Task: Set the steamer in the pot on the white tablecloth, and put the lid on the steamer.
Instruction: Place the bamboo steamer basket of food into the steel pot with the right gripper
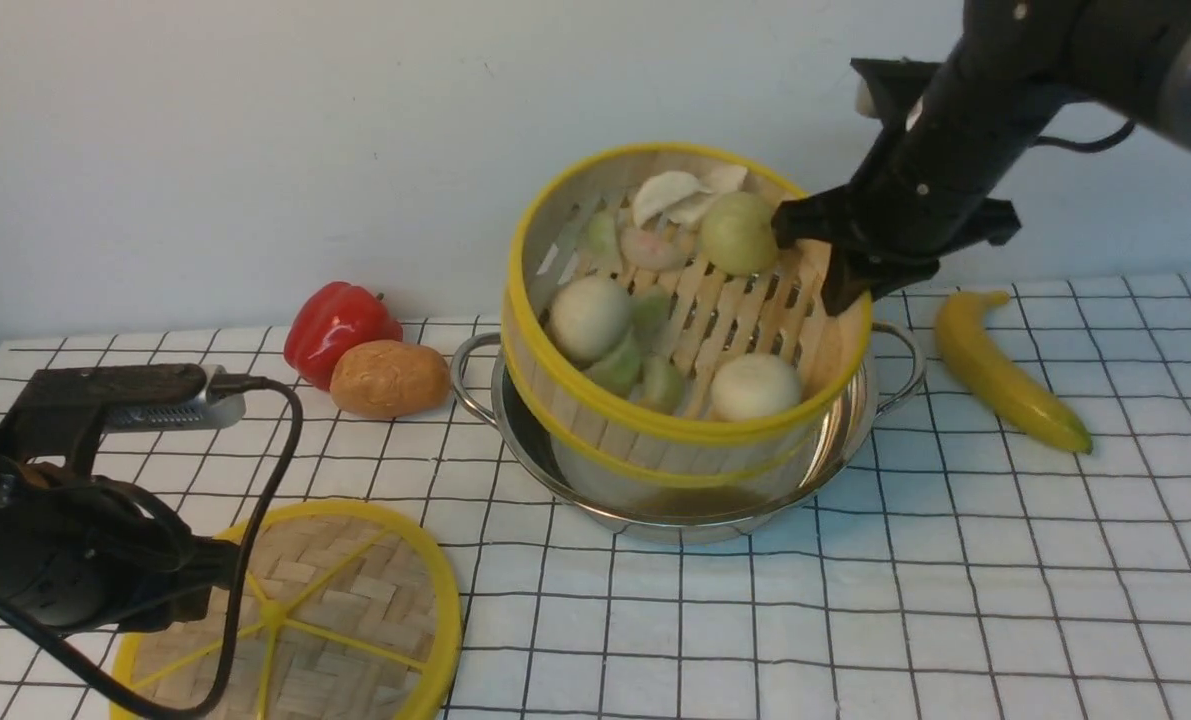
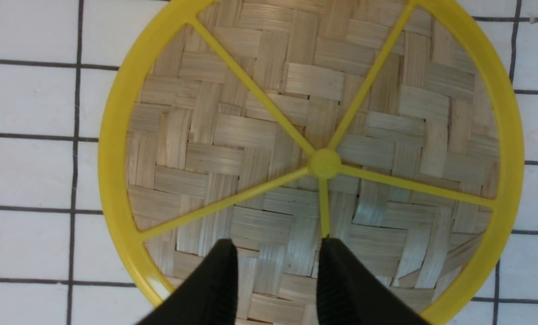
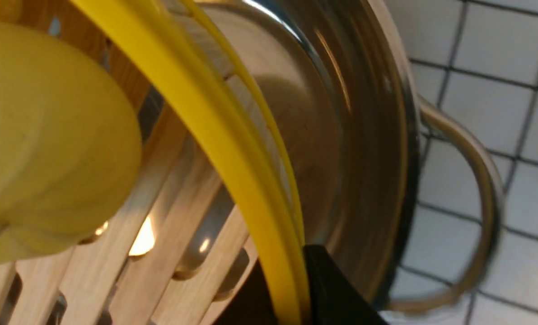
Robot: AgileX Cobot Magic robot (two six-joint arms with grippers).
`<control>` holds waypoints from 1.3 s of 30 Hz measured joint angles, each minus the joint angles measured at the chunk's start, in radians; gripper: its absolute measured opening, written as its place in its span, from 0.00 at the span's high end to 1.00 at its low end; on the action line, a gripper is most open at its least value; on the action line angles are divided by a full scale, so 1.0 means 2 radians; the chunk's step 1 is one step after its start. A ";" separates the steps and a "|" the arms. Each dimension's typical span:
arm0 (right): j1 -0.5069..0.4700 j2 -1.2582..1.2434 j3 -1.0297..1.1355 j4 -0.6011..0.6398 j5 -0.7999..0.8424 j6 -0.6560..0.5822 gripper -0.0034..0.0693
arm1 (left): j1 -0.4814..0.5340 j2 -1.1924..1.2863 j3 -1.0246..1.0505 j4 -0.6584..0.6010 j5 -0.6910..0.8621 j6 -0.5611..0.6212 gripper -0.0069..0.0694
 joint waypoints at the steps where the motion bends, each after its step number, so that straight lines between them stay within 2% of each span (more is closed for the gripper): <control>1: 0.000 0.017 -0.016 0.000 0.000 0.002 0.88 | 0.000 0.000 0.000 -0.005 0.000 0.000 0.59; 10: 0.000 0.083 -0.063 -0.017 0.003 0.003 0.88 | 0.000 0.000 0.000 -0.021 0.000 0.000 0.59; 30: 0.000 0.123 -0.067 -0.033 0.003 0.004 0.87 | 0.000 0.000 0.000 -0.022 0.000 0.000 0.59; 36: 0.000 0.123 -0.069 -0.026 -0.002 0.008 0.76 | 0.000 0.000 0.000 -0.022 -0.001 0.000 0.59; 37: 0.000 0.122 -0.069 -0.021 -0.004 0.009 0.68 | 0.000 0.000 0.000 -0.022 -0.004 0.000 0.59; 39: 0.000 0.120 -0.070 -0.016 -0.004 0.009 0.60 | 0.000 0.000 0.000 -0.022 -0.006 0.000 0.59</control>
